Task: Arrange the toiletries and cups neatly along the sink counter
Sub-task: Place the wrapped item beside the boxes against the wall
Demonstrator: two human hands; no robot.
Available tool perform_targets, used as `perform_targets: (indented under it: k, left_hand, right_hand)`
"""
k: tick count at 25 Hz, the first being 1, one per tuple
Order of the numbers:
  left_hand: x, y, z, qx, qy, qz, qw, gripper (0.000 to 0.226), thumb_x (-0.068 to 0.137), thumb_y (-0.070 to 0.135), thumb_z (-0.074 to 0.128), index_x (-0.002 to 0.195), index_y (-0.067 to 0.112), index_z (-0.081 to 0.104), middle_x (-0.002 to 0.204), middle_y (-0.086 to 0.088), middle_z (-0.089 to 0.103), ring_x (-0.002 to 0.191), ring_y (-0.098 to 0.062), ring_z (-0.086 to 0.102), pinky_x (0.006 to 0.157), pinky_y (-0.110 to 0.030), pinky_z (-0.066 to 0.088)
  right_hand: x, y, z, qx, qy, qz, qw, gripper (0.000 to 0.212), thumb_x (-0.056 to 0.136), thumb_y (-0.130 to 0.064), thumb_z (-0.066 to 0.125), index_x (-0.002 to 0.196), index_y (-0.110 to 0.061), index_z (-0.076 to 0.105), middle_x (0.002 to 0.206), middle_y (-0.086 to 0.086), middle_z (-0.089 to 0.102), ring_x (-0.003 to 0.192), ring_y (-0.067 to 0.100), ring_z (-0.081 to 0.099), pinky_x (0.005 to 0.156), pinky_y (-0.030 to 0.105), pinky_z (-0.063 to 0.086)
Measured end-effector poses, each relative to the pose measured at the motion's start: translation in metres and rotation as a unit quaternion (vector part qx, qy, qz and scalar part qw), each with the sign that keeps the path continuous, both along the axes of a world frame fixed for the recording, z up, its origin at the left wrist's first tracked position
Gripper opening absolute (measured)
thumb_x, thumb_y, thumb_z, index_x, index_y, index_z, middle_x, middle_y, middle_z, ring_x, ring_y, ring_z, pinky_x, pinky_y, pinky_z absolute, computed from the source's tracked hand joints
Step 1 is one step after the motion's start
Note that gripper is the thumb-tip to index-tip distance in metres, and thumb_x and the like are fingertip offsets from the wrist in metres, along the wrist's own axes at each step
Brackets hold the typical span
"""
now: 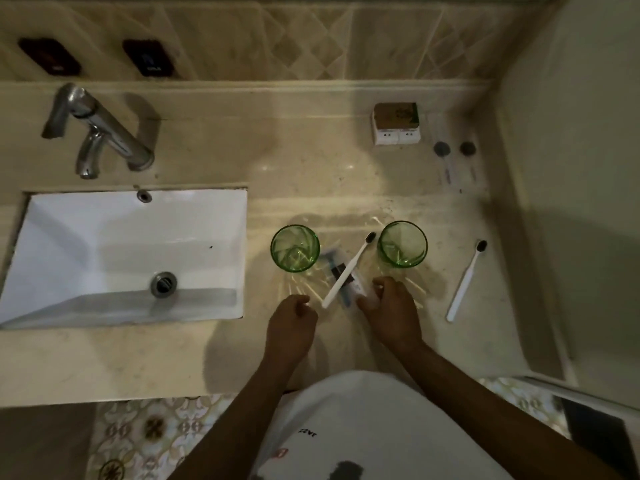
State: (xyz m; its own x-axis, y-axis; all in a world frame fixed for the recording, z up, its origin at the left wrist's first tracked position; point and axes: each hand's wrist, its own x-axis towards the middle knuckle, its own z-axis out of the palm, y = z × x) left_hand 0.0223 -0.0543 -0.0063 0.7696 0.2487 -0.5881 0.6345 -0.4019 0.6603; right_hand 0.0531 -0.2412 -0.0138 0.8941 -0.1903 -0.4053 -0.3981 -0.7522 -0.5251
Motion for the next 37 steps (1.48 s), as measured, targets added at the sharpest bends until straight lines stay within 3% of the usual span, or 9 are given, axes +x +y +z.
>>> perform_targets:
  k: [2, 6, 11, 17, 21, 25, 29, 33, 37]
  left_hand:
    - [0.002, -0.007, 0.0, -0.105, 0.034, 0.051, 0.993, 0.027, 0.091, 0.009, 0.062, 0.118, 0.014, 0.066, 0.093, -0.008, 0.072, 0.081, -0.03, 0.07, 0.081, -0.05, 0.059]
    - [0.001, -0.018, 0.001, -0.168, 0.034, 0.067, 0.983, 0.017, 0.09, 0.012, 0.062, 0.103, 0.017, 0.073, 0.081, -0.013, 0.076, 0.066, -0.026, 0.069, 0.071, -0.052, 0.061]
    - [0.006, -0.019, 0.011, -0.249, 0.042, 0.011, 0.967, 0.03, 0.085, -0.002, 0.064, 0.084, 0.023, 0.08, 0.073, -0.004, 0.078, 0.064, -0.019, 0.072, 0.058, -0.032, 0.06]
    - [0.023, -0.014, 0.013, -0.188, 0.035, -0.117, 0.975, 0.031, 0.092, 0.001, 0.051, 0.103, 0.02, 0.072, 0.067, 0.005, 0.07, 0.048, 0.002, 0.061, 0.045, -0.011, 0.043]
    - [0.019, 0.006, 0.005, -0.038, -0.04, -0.088, 0.995, 0.007, 0.091, 0.026, 0.06, 0.089, 0.032, 0.057, 0.08, 0.01, 0.067, 0.066, 0.006, 0.063, 0.051, -0.01, 0.042]
    - [0.016, 0.017, 0.008, -0.179, 0.062, -0.006, 0.982, 0.021, 0.095, 0.035, 0.063, 0.09, 0.015, 0.066, 0.063, 0.0, 0.067, 0.049, -0.014, 0.057, 0.05, -0.027, 0.042]
    - [0.01, 0.007, 0.027, -0.212, 0.003, -0.04, 0.977, 0.023, 0.097, 0.028, 0.061, 0.079, 0.019, 0.072, 0.052, 0.002, 0.06, 0.045, -0.009, 0.052, 0.045, -0.028, 0.042]
    - [0.019, 0.005, 0.038, -0.161, -0.047, -0.08, 0.983, 0.021, 0.094, 0.02, 0.062, 0.076, 0.016, 0.071, 0.06, 0.005, 0.065, 0.051, -0.003, 0.054, 0.053, -0.027, 0.044]
    - [0.03, 0.015, 0.053, -0.167, -0.078, -0.1, 0.978, 0.02, 0.094, 0.021, 0.061, 0.078, 0.013, 0.07, 0.066, -0.008, 0.066, 0.054, -0.01, 0.058, 0.053, -0.029, 0.047]
  right_hand:
    - [0.002, 0.006, -0.002, -0.002, 0.003, -0.006, 1.0, 0.051, 0.082, -0.041, 0.072, 0.121, -0.011, 0.061, 0.113, 0.009, 0.068, 0.103, 0.028, 0.064, 0.083, 0.037, 0.052]
    - [-0.006, 0.017, -0.008, 0.024, 0.046, -0.02, 0.998, 0.027, 0.086, -0.041, 0.068, 0.1, -0.02, 0.059, 0.092, -0.001, 0.068, 0.086, 0.025, 0.066, 0.065, 0.028, 0.042]
    - [-0.019, 0.024, -0.009, 0.127, 0.104, -0.078, 0.983, 0.022, 0.085, -0.037, 0.072, 0.094, -0.017, 0.072, 0.082, -0.002, 0.072, 0.077, 0.019, 0.068, 0.066, 0.03, 0.051]
    - [-0.05, 0.035, 0.004, 0.348, 0.181, -0.209, 0.896, 0.014, 0.085, -0.016, 0.075, 0.085, -0.003, 0.079, 0.084, 0.021, 0.076, 0.079, 0.037, 0.073, 0.075, 0.044, 0.059]
    - [-0.044, 0.043, 0.013, 0.511, 0.243, -0.353, 0.745, 0.021, 0.085, -0.008, 0.069, 0.1, 0.008, 0.069, 0.077, 0.018, 0.061, 0.064, 0.027, 0.056, 0.063, 0.035, 0.049]
    - [-0.037, 0.05, 0.032, 0.593, 0.273, -0.375, 0.659, 0.007, 0.083, -0.008, 0.055, 0.089, -0.007, 0.059, 0.064, 0.006, 0.045, 0.05, 0.014, 0.042, 0.046, 0.025, 0.036]
    - [-0.04, 0.05, 0.048, 0.647, 0.265, -0.367, 0.613, 0.015, 0.07, -0.007, 0.062, 0.084, -0.004, 0.066, 0.063, 0.007, 0.044, 0.047, 0.015, 0.039, 0.045, 0.027, 0.033]
    - [-0.038, 0.05, 0.052, 0.635, 0.25, -0.335, 0.65, 0.023, 0.077, -0.013, 0.06, 0.097, -0.003, 0.065, 0.073, 0.013, 0.056, 0.058, 0.019, 0.048, 0.053, 0.03, 0.037]
    - [-0.016, 0.05, 0.064, 0.57, 0.139, -0.245, 0.772, 0.027, 0.089, -0.025, 0.064, 0.099, -0.001, 0.072, 0.093, 0.026, 0.061, 0.079, 0.032, 0.055, 0.07, 0.038, 0.043]
